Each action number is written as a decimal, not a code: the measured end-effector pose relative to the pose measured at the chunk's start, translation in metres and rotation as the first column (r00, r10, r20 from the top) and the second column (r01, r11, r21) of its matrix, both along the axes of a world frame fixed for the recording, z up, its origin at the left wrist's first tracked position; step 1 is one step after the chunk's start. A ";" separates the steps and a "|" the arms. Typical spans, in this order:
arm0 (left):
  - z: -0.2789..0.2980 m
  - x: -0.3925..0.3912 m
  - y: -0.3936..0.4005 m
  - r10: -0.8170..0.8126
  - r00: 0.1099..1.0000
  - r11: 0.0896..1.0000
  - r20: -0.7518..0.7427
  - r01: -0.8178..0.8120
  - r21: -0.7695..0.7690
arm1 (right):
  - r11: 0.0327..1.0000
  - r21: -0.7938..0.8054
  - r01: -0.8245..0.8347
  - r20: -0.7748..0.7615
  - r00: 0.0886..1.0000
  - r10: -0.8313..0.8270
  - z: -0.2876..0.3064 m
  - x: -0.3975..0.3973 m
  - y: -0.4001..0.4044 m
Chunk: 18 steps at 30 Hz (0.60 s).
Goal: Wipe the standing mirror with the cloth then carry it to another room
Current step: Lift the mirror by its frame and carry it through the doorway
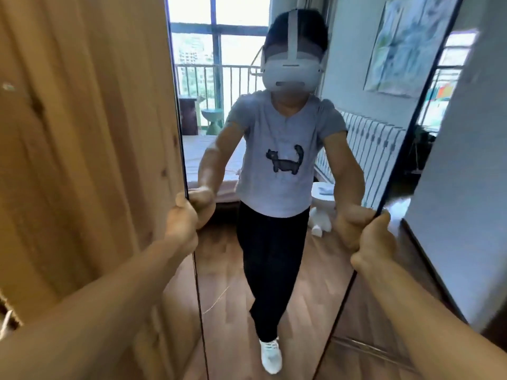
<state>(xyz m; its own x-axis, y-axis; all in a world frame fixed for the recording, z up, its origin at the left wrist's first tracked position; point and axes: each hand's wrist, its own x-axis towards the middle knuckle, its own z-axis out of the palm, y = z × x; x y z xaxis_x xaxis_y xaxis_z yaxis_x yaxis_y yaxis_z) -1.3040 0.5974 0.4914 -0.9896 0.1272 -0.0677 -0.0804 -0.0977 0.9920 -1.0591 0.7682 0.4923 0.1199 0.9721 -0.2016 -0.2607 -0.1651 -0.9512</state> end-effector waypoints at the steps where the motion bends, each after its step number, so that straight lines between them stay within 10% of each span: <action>1: 0.001 -0.010 0.004 0.037 0.999 0.999 0.007 -0.037 -0.009 | 1.000 -0.011 -0.021 -0.016 1.000 0.021 -0.002 -0.012 0.007; 18: -0.031 -0.134 0.095 0.184 0.981 0.967 0.053 -0.171 -0.191 | 0.984 -0.095 -0.150 0.071 0.985 0.157 -0.034 -0.134 0.106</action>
<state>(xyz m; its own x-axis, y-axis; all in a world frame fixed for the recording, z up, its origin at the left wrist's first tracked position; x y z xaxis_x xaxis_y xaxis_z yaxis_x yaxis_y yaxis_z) -1.4376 0.6920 0.4603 -0.9872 -0.0713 -0.1430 -0.1478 0.0679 0.9867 -1.1932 0.8739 0.4583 -0.0110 0.9588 -0.2839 -0.1514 -0.2822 -0.9473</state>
